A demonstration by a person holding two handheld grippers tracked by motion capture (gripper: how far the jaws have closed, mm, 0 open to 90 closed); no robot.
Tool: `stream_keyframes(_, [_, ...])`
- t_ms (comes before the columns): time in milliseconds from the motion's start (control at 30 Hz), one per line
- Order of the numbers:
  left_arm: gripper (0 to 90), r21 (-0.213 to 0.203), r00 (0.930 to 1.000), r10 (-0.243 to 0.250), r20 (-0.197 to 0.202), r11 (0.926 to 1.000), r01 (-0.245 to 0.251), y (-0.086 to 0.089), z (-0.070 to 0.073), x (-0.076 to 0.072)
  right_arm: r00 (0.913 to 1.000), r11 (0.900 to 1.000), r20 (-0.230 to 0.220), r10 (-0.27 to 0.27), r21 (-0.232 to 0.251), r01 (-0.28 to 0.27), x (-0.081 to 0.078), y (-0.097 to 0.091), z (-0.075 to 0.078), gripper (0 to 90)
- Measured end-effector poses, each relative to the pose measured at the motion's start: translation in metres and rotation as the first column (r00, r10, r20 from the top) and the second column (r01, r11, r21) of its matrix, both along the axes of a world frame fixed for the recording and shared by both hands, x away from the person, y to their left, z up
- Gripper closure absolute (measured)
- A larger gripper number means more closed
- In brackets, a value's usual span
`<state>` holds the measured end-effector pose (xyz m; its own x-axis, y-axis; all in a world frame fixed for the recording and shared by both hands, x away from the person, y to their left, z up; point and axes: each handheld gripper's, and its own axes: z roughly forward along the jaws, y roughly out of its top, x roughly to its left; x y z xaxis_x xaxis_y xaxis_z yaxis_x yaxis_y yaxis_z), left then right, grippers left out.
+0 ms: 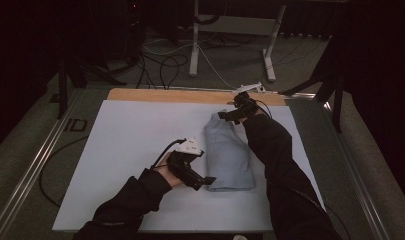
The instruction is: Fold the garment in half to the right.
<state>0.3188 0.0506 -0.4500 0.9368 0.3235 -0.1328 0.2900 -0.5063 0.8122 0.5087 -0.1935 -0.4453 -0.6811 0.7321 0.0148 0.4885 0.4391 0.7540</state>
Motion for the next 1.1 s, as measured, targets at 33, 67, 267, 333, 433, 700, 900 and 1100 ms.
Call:
stream_keyframes(33, [0.4, -0.006, 0.9999, 0.012, 0.007, 0.9999, -0.012, 0.007, -0.001, -0.001, 1.0000, 1.0000, 0.000, 0.000, 0.000, 0.000, 0.000, 0.000, 0.000, 10.7])
stream_keyframes(67, [0.4, -0.008, 0.9996, 0.021, 0.017, 0.9998, -0.021, 0.014, -0.002, -0.001, 1.0000, 1.0000, 0.002, 0.001, -0.003, -0.001, 0.000, 0.000, 0.000, 10.8])
stream_keyframes(267, [0.5, -0.047, 0.9964, 0.084, 0.017, 0.9955, -0.083, 0.058, -0.013, -0.007, 0.9999, 0.9995, -0.012, 0.002, 0.031, -0.002, 0.003, 0.000, -0.008, 10.7])
stream_keyframes(333, [0.5, -0.055, 0.9936, 0.112, 0.016, 0.9923, -0.111, 0.076, -0.019, -0.011, 0.9996, 0.9988, -0.025, 0.011, 0.047, -0.010, 0.005, 0.001, -0.011, 9.7])
stream_keyframes(433, [0.5, -0.072, 0.9879, 0.152, 0.028, 0.9860, -0.150, 0.098, -0.027, -0.017, 0.9994, 0.9991, -0.033, -0.009, 0.041, 0.010, 0.007, 0.002, -0.014, 9.8])
stream_keyframes(700, [0.5, -0.093, 0.9620, 0.264, 0.069, 0.9618, -0.257, 0.154, -0.049, -0.036, 0.9967, 0.9986, -0.072, -0.037, 0.034, 0.040, 0.018, 0.000, -0.027, 13.7])
stream_keyframes(900, [0.5, -0.100, 0.9554, 0.289, 0.059, 0.9540, -0.283, 0.176, -0.056, -0.043, 0.9939, 0.9979, -0.092, -0.060, 0.019, 0.062, 0.025, -0.004, -0.039, 16.9])
stream_keyframes(1100, [0.5, -0.116, 0.9429, 0.329, 0.052, 0.9398, -0.322, 0.187, -0.063, -0.043, 0.9897, 0.9971, -0.123, -0.073, 0.013, 0.075, 0.031, -0.007, -0.049, 17.2])
